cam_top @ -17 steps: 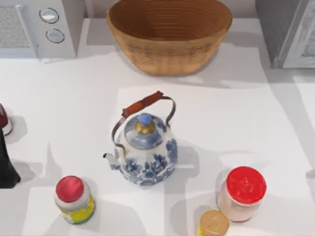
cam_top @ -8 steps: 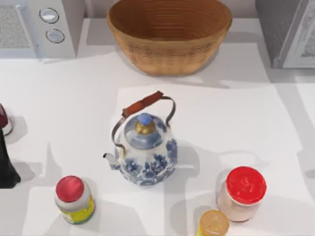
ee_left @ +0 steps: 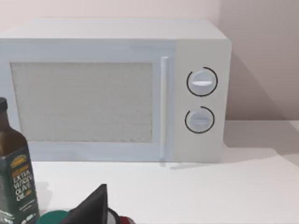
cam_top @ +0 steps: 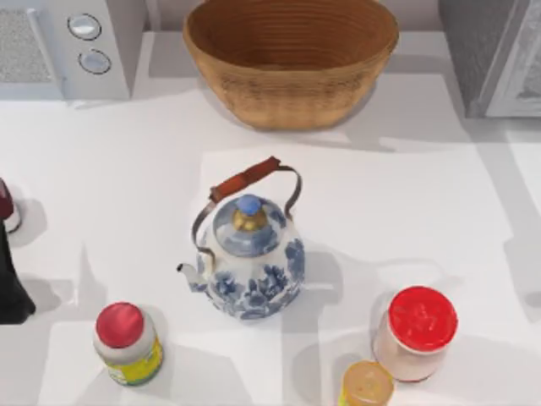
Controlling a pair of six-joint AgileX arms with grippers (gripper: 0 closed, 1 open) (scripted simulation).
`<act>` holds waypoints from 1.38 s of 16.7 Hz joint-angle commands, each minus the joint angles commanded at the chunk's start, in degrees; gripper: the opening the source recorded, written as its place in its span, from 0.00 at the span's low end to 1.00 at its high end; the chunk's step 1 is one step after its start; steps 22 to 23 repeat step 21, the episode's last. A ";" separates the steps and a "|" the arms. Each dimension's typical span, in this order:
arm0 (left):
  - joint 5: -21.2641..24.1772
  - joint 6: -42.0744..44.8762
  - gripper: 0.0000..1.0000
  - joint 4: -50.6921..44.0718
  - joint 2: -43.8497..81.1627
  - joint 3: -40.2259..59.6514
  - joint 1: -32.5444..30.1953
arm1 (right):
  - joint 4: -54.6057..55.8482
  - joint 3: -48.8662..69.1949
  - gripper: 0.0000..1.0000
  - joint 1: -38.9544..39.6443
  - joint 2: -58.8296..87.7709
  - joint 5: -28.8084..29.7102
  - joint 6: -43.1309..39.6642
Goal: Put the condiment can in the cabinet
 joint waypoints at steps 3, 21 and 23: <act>0.00 0.00 1.00 0.00 0.00 0.00 0.00 | 0.00 0.00 0.08 0.00 0.00 0.00 0.00; 0.00 0.00 1.00 0.00 0.00 0.00 0.00 | 0.00 0.00 1.00 0.00 0.00 0.00 0.00; 0.00 0.00 1.00 0.00 0.00 0.00 0.00 | 0.00 0.00 1.00 0.00 0.00 0.00 0.00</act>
